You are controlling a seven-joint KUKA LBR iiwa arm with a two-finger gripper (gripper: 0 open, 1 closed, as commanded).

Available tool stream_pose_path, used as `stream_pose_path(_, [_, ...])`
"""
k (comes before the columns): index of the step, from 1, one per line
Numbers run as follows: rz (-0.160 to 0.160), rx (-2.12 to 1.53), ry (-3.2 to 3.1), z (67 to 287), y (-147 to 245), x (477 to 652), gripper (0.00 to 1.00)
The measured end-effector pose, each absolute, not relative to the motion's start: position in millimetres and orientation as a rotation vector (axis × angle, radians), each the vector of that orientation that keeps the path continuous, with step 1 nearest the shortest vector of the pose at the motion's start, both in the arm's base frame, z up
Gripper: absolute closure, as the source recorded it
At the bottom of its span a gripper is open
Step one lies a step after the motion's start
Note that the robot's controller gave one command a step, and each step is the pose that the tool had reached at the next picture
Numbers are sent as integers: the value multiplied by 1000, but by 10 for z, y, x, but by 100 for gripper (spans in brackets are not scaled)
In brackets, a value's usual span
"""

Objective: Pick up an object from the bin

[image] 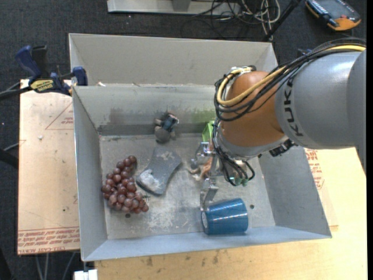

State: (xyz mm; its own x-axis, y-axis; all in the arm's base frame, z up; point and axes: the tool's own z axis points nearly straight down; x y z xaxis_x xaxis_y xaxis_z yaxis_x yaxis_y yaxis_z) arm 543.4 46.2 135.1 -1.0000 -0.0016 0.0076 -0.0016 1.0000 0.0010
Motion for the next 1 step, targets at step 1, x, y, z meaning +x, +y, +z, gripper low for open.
stream_pose_path(1, [-2, 1, -3142, 1390, 460, 5454, 0])
